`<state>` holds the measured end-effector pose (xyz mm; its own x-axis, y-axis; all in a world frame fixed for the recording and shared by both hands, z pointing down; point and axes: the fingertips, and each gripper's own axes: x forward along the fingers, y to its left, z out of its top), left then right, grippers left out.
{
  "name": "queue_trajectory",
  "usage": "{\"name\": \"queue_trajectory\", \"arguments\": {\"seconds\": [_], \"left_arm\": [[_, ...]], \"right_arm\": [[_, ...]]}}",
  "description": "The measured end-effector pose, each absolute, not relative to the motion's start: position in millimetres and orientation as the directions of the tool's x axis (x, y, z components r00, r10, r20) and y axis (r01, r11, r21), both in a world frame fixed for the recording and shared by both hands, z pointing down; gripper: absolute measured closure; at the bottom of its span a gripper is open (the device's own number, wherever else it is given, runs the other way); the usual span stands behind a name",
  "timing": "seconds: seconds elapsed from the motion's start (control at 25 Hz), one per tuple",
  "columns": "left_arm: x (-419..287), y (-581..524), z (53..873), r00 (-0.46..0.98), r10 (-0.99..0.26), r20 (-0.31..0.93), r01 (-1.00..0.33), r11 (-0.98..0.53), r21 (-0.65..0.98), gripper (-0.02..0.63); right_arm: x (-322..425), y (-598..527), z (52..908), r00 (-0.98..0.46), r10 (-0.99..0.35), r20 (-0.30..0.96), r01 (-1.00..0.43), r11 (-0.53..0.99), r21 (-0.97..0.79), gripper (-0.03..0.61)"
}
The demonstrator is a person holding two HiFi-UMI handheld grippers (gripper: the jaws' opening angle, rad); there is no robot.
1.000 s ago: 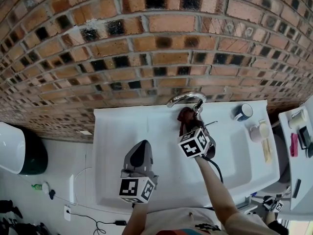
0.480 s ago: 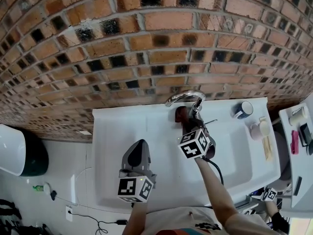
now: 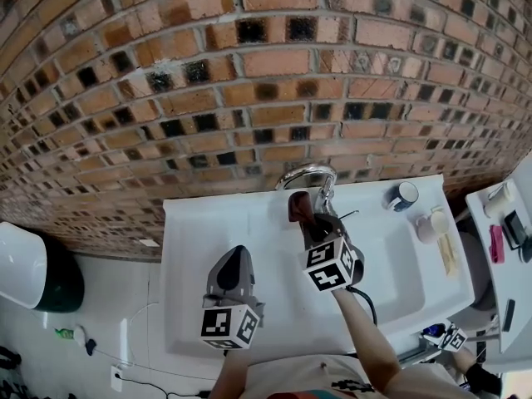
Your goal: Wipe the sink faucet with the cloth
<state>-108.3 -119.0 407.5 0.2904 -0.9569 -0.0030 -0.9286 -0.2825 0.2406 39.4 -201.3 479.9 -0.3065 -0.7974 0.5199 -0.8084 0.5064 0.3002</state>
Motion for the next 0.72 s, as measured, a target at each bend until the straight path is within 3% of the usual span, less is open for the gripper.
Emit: {"name": "queue_trajectory", "arguments": {"seconds": [0.24, 0.48, 0.72], "left_arm": [[-97, -103, 388, 0.316, -0.948, -0.041, -0.924, -0.317, 0.216, 0.609], [-88, -91, 373, 0.337, -0.939, -0.061, -0.916, -0.343, 0.208, 0.609], [-78, -79, 370, 0.361, -0.93, -0.074, -0.909, -0.368, 0.196, 0.609]], "right_arm": [[35, -161, 434, -0.384, -0.824, 0.416, -0.823, 0.51, 0.251, 0.537], [24, -116, 392, -0.631, -0.752, 0.191, -0.776, 0.604, -0.184, 0.537], [25, -78, 384, -0.647, -0.75, 0.135, -0.759, 0.62, -0.198, 0.535]]}}
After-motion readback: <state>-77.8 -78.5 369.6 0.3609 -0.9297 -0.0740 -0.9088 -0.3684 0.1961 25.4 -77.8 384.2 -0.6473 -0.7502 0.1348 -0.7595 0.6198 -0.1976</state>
